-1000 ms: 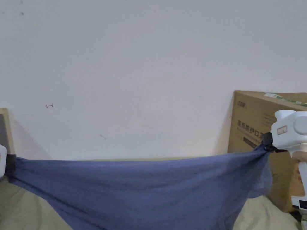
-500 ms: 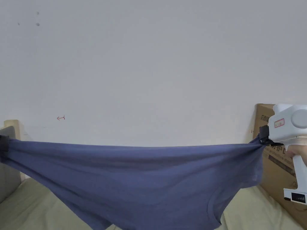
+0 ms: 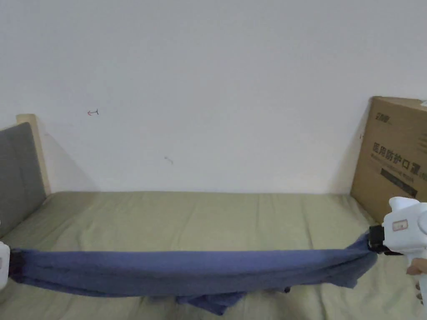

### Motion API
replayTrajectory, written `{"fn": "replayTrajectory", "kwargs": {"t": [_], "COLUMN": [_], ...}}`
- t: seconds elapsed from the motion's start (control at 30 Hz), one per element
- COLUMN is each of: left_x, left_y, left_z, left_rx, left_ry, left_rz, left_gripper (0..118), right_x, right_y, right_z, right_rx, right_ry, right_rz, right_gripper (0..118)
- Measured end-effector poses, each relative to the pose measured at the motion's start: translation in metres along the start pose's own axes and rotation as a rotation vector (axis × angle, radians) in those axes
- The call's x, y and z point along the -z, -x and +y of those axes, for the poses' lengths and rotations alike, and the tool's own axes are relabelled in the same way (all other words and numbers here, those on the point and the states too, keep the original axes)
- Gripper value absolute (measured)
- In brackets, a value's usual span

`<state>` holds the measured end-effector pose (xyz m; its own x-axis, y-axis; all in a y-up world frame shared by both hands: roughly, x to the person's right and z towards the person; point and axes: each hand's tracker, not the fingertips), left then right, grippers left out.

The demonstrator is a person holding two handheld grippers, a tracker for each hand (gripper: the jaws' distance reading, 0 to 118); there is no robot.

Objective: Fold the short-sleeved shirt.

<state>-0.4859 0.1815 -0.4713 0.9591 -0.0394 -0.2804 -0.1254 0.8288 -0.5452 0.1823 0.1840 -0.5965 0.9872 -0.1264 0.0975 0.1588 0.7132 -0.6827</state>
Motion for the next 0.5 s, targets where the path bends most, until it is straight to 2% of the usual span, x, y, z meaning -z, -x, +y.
{"fn": "replayTrajectory", "kwargs": {"t": [0.17,0.27,0.33,0.43,0.5], "left_x": [0.007,0.004,0.001,-0.001,-0.001], "left_y": [0.008,0.016,0.022,0.027,0.027], "left_z": [-0.109,-0.166,-0.193,-0.213,-0.219], "left_rx": [0.002,-0.008,-0.005,-0.020,-0.009], "left_ry": [0.173,0.289,0.294,0.330,0.353], "left_rz": [-0.008,-0.022,-0.021,-0.015,-0.018], "left_gripper": [5,5,5,5,5], "right_x": [0.033,0.032,0.036,0.040,0.043], "right_y": [-0.036,-0.044,-0.051,-0.059,-0.058], "right_z": [-0.104,-0.156,-0.180,-0.205,-0.214], "right_rx": [0.054,0.050,0.044,0.095,0.087], "right_ry": [0.167,0.254,0.274,0.287,0.299], "right_rz": [-0.022,-0.049,-0.065,-0.055,-0.069], "right_gripper": [3,3,3,3,3]}}
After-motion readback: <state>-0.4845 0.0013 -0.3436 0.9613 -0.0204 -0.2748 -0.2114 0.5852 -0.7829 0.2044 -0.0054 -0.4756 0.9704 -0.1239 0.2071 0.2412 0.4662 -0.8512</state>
